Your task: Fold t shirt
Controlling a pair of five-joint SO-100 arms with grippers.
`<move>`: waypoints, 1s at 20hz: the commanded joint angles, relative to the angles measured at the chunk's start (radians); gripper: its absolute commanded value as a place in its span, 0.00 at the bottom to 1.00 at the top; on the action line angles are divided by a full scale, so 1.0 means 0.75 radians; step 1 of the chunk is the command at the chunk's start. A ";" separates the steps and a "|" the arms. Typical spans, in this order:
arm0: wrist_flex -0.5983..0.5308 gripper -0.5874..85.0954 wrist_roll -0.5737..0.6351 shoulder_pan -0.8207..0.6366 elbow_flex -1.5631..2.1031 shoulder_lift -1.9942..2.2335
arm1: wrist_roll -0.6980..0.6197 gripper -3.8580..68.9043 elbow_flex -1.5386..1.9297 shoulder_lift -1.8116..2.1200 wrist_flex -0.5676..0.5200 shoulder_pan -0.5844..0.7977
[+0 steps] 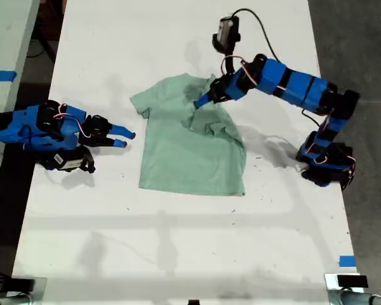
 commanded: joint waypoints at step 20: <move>-0.027 0.22 0.004 0.010 0.055 0.008 | 0.272 0.11 2.475 2.514 0.004 -0.430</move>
